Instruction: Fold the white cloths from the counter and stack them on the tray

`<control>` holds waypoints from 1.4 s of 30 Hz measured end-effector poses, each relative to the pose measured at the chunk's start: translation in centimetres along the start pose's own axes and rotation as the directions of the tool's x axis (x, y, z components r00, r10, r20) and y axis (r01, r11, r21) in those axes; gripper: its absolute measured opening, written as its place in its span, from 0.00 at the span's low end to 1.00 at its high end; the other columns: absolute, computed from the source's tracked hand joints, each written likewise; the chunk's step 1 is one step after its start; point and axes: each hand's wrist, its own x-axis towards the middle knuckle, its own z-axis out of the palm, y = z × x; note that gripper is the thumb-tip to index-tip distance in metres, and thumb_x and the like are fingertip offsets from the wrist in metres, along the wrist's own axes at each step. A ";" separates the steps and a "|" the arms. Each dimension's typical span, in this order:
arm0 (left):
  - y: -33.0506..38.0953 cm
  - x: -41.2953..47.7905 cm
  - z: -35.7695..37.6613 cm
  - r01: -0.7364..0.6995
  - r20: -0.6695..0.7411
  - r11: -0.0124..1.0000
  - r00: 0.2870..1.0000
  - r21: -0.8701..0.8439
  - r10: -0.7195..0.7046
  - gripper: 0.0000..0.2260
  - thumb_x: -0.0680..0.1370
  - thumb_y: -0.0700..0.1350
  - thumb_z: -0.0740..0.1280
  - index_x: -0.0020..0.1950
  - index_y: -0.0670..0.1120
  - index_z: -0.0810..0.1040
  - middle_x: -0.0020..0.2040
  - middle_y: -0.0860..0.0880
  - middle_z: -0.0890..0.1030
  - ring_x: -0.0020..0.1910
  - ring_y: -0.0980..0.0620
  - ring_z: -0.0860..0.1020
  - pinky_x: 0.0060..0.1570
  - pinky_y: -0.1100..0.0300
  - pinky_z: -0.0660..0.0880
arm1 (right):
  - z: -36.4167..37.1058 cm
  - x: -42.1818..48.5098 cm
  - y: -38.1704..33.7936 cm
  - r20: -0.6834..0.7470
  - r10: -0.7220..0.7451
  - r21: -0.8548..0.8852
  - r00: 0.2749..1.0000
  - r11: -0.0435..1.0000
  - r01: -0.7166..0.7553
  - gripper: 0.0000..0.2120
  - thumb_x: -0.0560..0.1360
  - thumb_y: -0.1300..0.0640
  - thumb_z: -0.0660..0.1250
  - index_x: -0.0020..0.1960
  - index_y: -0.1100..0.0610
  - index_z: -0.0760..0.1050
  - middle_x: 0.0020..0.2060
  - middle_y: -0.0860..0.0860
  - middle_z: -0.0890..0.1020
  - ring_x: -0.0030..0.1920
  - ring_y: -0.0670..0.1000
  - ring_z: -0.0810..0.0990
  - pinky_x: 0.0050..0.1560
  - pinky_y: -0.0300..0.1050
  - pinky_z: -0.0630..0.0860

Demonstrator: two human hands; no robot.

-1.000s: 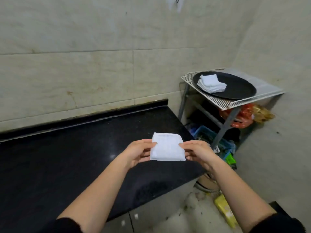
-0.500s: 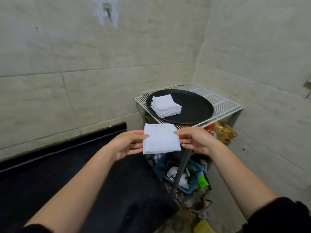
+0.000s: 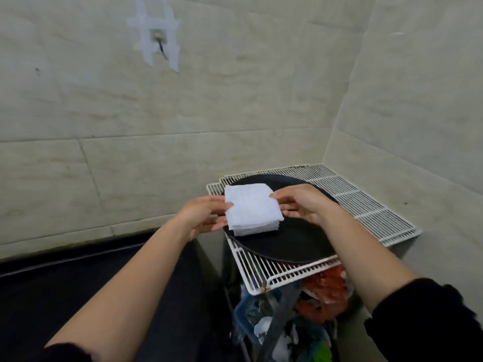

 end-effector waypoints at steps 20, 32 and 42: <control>-1.3 4.5 3.4 -0.052 -0.359 0.997 0.931 0.055 0.068 0.12 0.73 0.42 0.74 0.55 0.42 0.78 0.45 0.43 0.82 0.36 0.50 0.79 0.33 0.61 0.77 | -2.1 8.4 1.9 0.067 0.019 -0.170 0.998 0.985 -0.007 0.07 0.71 0.61 0.73 0.49 0.61 0.82 0.42 0.57 0.85 0.38 0.50 0.82 0.36 0.40 0.77; -2.2 4.0 3.9 -0.086 -0.456 0.981 0.876 0.176 0.159 0.08 0.74 0.44 0.74 0.48 0.43 0.77 0.40 0.45 0.79 0.34 0.50 0.77 0.36 0.57 0.78 | -1.5 7.5 1.8 -0.038 -0.127 -0.352 0.991 0.930 0.105 0.04 0.71 0.64 0.73 0.44 0.62 0.80 0.38 0.57 0.83 0.34 0.50 0.80 0.32 0.41 0.75; -1.8 -0.2 0.0 -0.190 -0.593 0.938 0.734 0.289 0.332 0.04 0.75 0.46 0.71 0.42 0.48 0.78 0.40 0.47 0.80 0.44 0.46 0.79 0.51 0.48 0.78 | 4.7 4.6 -2.1 0.105 -0.409 -0.399 0.907 0.818 0.415 0.06 0.69 0.64 0.74 0.38 0.56 0.78 0.36 0.52 0.81 0.37 0.50 0.79 0.41 0.44 0.75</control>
